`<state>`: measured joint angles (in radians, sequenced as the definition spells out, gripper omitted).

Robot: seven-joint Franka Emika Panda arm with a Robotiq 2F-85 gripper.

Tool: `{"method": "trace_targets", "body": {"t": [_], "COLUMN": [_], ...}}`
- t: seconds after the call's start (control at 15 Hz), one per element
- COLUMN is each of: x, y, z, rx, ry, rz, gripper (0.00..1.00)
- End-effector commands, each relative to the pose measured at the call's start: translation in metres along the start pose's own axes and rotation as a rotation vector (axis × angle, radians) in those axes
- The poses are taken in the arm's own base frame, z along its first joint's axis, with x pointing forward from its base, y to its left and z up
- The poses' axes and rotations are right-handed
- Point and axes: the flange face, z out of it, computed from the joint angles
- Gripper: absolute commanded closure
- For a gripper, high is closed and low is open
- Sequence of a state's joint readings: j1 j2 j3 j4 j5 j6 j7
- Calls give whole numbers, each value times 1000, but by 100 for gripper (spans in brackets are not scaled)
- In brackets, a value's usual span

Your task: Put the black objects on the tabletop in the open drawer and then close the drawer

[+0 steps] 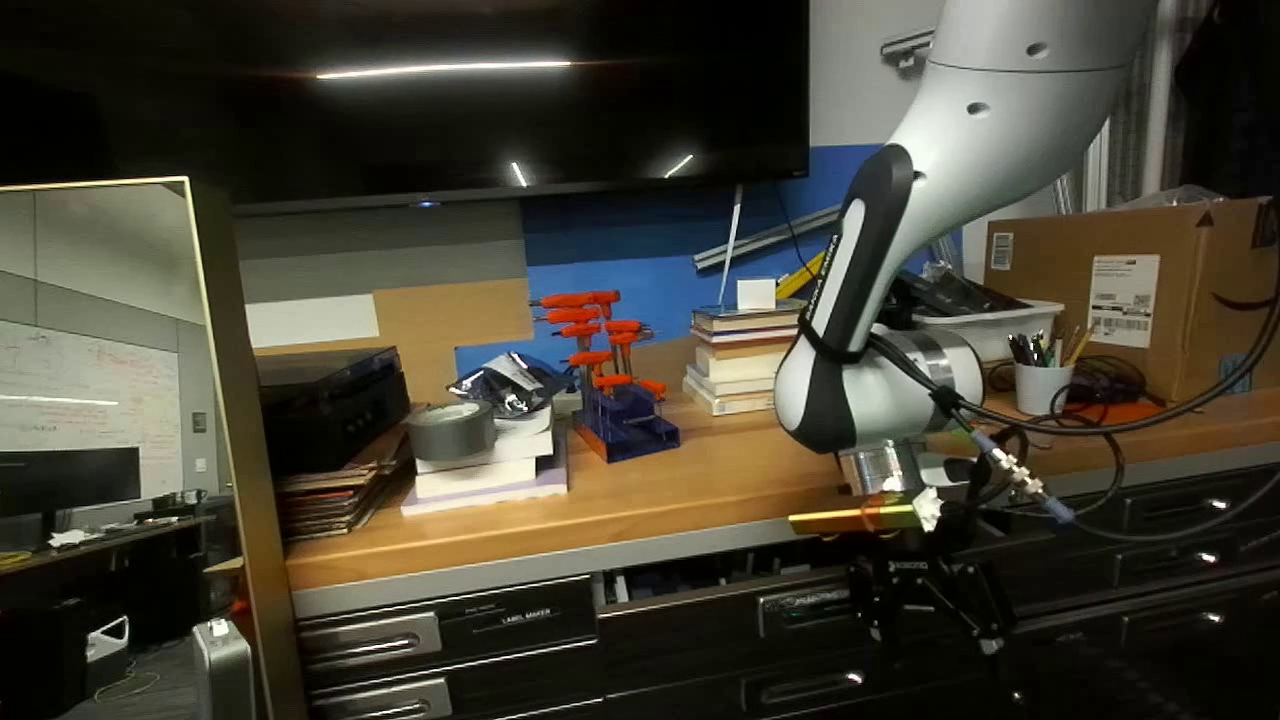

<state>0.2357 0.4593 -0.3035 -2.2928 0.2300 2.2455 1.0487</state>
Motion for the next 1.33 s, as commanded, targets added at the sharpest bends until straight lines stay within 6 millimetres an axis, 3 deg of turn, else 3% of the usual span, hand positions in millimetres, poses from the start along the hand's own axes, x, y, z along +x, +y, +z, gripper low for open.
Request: {"method": "trace_targets", "body": {"t": [0.0, 0.4, 0.87, 1.27], "x": [8, 16, 21, 20], "y": [-22, -43, -69, -80], "z": [12, 33, 34, 37], "rx": [46, 244, 461, 542], "ry": [20, 102, 138, 167], "rz": [49, 234, 446, 512], "gripper": [0, 0, 0, 0]}}
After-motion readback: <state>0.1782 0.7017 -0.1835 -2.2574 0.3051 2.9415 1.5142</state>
